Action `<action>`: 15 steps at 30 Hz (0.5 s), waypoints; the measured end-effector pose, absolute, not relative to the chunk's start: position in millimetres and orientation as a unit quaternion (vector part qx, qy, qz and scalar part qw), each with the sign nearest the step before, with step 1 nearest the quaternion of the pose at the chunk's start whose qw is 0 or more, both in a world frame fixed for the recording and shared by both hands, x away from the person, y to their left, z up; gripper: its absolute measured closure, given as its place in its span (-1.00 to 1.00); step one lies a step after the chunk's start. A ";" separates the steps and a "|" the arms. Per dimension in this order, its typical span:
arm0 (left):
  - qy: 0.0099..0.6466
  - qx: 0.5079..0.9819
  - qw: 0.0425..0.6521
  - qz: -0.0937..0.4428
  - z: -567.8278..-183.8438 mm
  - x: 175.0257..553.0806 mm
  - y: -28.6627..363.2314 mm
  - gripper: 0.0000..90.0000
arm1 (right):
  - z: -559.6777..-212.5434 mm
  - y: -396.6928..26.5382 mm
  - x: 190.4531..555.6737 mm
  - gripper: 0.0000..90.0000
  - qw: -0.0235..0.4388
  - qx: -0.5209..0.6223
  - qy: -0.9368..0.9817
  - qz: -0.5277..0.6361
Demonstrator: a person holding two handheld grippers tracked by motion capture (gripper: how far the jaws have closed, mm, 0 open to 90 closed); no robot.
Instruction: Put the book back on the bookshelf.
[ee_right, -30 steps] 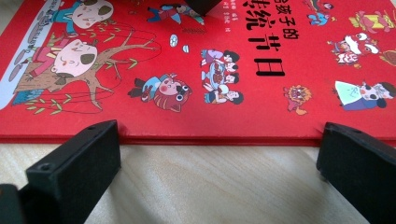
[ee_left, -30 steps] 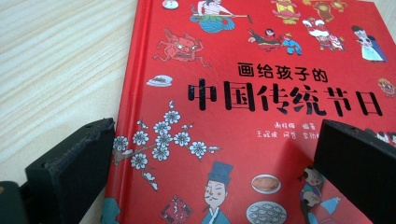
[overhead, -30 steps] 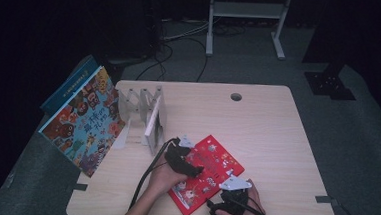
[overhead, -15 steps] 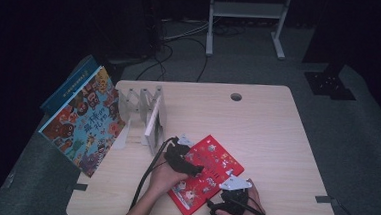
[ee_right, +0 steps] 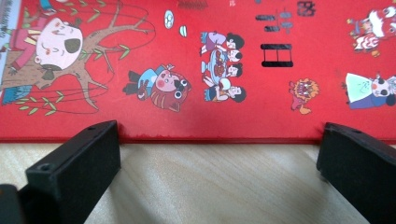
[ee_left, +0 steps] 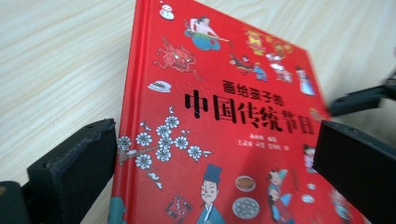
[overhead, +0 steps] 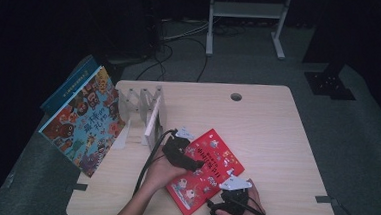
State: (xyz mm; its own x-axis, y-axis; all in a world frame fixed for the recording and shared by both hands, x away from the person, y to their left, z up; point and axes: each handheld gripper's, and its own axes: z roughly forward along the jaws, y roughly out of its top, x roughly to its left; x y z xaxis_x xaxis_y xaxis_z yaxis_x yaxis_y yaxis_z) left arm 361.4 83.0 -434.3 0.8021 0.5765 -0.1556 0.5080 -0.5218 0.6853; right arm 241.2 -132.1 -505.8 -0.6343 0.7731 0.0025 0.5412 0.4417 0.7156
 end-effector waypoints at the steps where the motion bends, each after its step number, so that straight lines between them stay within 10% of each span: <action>1: 0.307 0.873 0.376 0.043 -430.7 361.0 83.3 -0.99 | -505.9 -132.2 241.5 -1.00 0.165 0.394 0.833 0.352; 15: 0.226 0.884 0.408 0.018 -375.2 346.5 86.5 -0.67 | -506.3 -132.4 241.6 -1.00 0.164 0.396 0.831 0.355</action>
